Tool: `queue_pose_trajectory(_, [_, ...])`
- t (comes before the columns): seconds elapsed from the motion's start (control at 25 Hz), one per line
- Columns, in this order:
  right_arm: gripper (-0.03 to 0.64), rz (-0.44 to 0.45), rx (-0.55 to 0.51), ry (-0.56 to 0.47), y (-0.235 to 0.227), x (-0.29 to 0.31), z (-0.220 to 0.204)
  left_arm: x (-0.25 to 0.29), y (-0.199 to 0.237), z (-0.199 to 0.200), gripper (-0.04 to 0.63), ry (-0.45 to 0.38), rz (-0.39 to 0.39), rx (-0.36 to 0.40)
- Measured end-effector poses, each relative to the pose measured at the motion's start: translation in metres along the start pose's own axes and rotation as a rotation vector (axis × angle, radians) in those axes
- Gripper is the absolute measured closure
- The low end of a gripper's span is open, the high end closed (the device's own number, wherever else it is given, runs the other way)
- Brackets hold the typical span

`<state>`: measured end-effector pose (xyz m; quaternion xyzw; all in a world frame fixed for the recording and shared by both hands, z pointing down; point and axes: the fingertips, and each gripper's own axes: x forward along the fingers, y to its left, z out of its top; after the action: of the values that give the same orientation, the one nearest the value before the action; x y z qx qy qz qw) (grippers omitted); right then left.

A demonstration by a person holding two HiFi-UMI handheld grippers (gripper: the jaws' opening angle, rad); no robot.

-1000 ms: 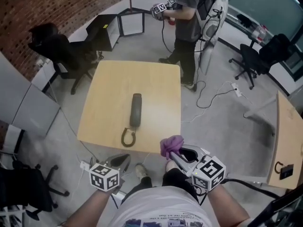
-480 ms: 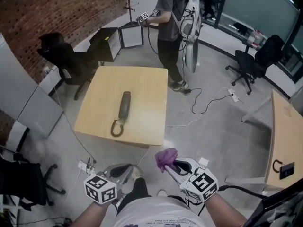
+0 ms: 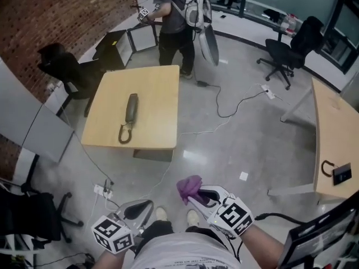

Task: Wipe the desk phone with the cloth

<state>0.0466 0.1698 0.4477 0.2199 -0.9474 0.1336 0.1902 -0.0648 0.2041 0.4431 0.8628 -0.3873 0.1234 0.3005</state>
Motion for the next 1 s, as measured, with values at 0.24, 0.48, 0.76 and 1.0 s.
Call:
queue_pose_trajectory(0.24, [0.529, -0.042, 0.001, -0.027, 0.024, -0.002, 0.009, -0.009, -0.004, 0.008, 0.592, -0.004, -0.056, 0.026])
queue_pose_trajectory(0.48, [0.529, -0.045, -0.018, -0.041, 0.060, 0.016, 0.025, -0.036, 0.007, 0.002, 0.592, -0.005, -0.090, 0.042])
queue_pose_trajectory(0.76, [0.529, -0.046, -0.055, -0.044, 0.098, 0.045, 0.039, -0.071, 0.036, -0.010, 0.592, -0.005, -0.073, 0.038])
queue_pose_trajectory(1.0, [0.531, -0.060, -0.081, -0.036, 0.122, 0.063, 0.043, -0.094, 0.052, -0.024, 0.591, 0.007, -0.087, 0.037])
